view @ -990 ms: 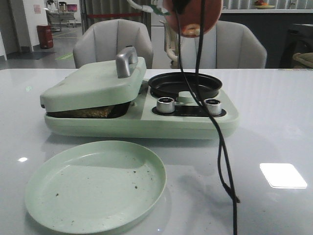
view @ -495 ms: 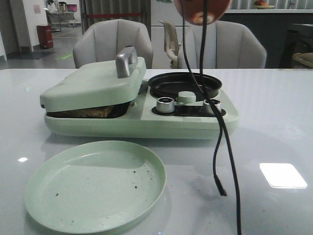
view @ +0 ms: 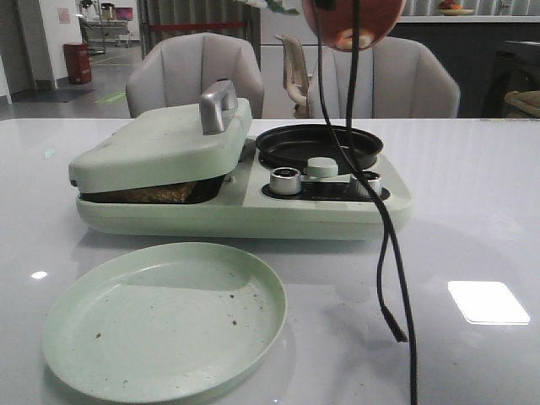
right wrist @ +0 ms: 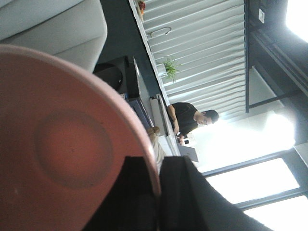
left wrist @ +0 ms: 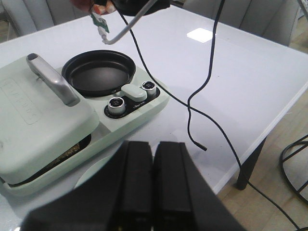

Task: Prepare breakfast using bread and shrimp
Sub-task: 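Tilt the pink bowl over the black pan to pour the shrimp, then carry the empty pink bowl back and lower it onto the table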

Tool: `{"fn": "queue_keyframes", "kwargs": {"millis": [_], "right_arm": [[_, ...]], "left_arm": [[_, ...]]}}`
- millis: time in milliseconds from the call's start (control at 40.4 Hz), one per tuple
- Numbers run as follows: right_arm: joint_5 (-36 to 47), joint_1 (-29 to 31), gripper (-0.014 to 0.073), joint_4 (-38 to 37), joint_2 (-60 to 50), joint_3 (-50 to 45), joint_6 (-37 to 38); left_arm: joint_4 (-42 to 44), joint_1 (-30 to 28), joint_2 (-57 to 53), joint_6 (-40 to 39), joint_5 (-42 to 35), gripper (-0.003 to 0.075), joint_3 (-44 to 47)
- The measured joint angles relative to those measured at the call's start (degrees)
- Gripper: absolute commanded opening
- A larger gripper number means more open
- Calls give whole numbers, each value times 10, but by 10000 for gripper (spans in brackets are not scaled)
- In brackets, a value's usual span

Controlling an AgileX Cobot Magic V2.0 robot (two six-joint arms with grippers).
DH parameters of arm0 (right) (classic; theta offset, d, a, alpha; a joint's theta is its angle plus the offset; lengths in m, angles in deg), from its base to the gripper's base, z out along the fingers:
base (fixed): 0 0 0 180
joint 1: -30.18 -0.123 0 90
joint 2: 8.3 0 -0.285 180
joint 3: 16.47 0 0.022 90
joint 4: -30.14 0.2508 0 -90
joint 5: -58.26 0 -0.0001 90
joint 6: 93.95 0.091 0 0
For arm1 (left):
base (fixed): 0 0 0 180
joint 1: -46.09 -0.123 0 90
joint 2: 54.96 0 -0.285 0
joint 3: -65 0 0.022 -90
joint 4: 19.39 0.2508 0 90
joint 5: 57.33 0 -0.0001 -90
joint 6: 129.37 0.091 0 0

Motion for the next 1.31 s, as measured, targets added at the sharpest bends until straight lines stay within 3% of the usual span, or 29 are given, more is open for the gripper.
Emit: {"fn": "queue_keyframes", "kwargs": {"millis": [445,1089,1188,1311], "right_arm": [[9,-2,43,-2,0,15,-27],[2,0,42,1,-12,20,-7],[-9,1,42,41,-15,20,9],[-17,17,42,178,-39,17,14]], "left_arm": [[0,0,0,0,0,101,0],[0,0,0,0,0,101,0],[0,0,0,0,0,101,0],[0,0,0,0,0,101,0]]}}
